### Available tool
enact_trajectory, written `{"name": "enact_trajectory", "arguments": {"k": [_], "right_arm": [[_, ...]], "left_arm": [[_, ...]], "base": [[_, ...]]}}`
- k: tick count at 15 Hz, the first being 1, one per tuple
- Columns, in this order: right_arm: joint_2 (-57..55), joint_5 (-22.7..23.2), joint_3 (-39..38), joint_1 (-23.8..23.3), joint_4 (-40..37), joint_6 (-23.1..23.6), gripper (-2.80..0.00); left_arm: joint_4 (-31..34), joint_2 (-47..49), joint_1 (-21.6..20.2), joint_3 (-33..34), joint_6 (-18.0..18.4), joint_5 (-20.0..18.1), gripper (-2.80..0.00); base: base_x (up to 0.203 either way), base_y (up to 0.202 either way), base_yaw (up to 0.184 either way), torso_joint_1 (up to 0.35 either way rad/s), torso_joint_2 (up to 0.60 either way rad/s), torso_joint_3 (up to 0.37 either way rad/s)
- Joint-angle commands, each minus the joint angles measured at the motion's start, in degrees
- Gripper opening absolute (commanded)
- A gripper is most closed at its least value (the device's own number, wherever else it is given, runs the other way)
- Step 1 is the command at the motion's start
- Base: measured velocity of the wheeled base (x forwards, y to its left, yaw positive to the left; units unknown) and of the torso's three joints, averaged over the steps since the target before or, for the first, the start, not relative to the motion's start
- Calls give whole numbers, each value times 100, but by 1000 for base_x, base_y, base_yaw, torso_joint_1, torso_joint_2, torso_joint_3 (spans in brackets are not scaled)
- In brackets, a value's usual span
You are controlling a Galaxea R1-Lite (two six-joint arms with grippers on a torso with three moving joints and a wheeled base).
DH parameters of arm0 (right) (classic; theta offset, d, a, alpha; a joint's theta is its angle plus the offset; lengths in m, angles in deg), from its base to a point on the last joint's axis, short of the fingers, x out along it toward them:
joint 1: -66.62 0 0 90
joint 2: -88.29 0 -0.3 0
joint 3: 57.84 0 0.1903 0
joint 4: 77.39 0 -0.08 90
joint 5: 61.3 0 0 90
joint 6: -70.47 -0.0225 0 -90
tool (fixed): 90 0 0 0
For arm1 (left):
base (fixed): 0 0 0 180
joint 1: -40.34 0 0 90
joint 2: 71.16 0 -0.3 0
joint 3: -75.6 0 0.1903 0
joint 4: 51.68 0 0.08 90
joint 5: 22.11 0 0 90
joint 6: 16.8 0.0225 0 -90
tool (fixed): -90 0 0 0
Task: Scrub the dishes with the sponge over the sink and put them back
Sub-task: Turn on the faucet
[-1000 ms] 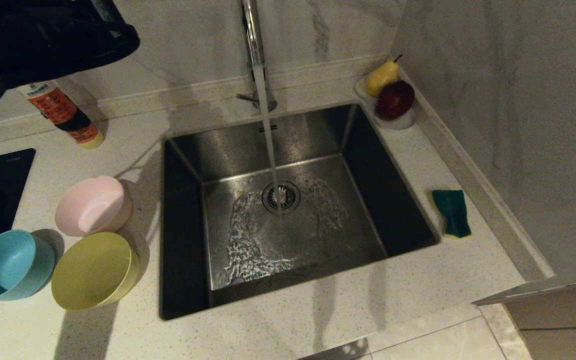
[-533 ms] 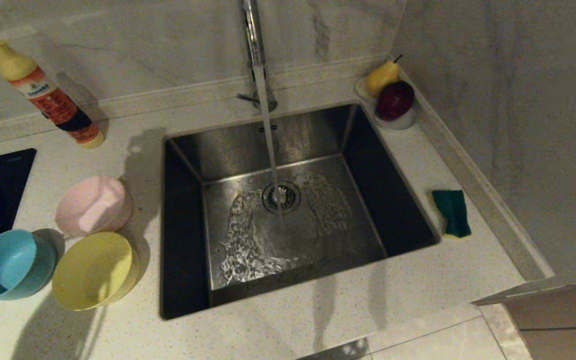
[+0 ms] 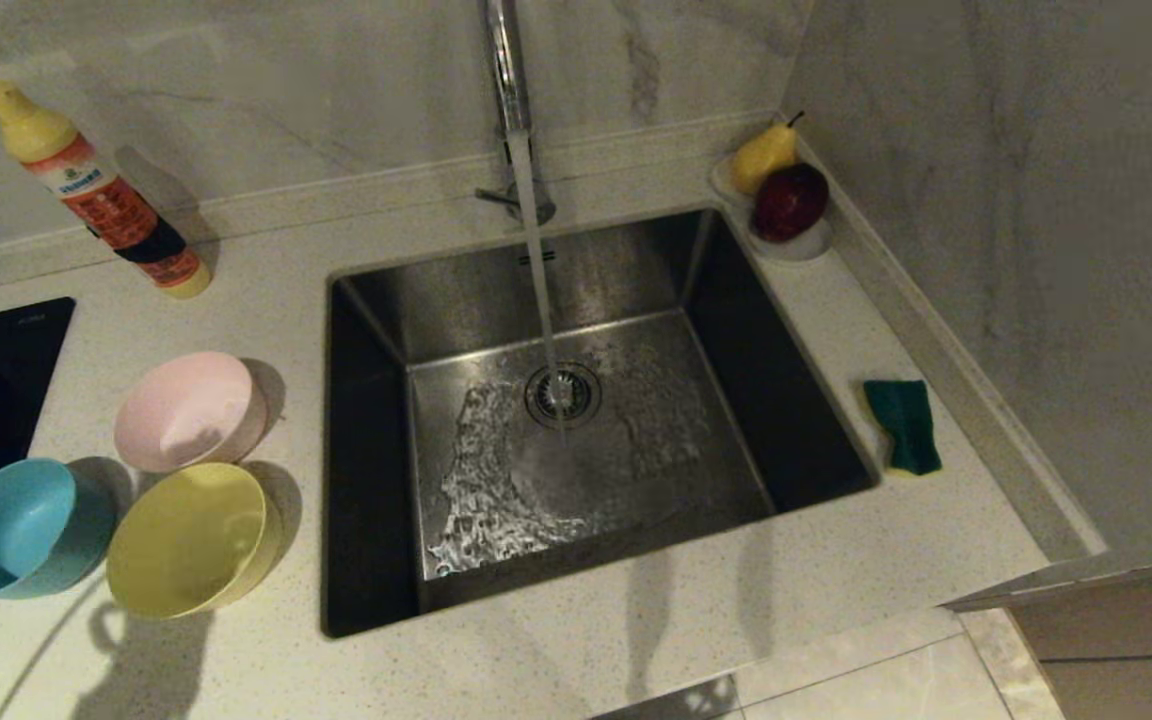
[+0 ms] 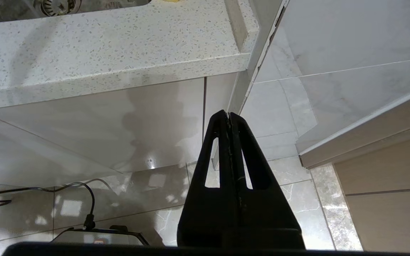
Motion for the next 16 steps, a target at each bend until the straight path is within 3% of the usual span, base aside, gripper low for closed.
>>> {"name": "enact_trajectory", "arguments": {"k": [1, 4, 7, 11, 14, 16], "right_arm": [[4, 3, -1, 1, 1, 1, -280], [4, 3, -1, 1, 1, 1, -280], [4, 3, -1, 1, 1, 1, -280], [4, 3, -1, 1, 1, 1, -280], [4, 3, -1, 1, 1, 1, -280], [4, 3, -1, 1, 1, 1, -280]], "left_arm": [[394, -1415, -109, 731, -37, -36, -280], [754, -2439, -244, 1615, -131, -94, -280], [755, -2715, -278, 2652, -268, -140, -280], [163, -2730, -282, 3890, 148, -753, -280], [-131, -2731, -283, 4157, 325, -1221, -280], [-192, -2731, -283, 4177, 291, -1194, -280]], "base": [[0, 0, 0, 0, 0, 0], [0, 0, 0, 0, 0, 0], [0, 0, 0, 0, 0, 0], [0, 0, 0, 0, 0, 0], [0, 0, 0, 0, 0, 0], [0, 0, 0, 0, 0, 0]]}}
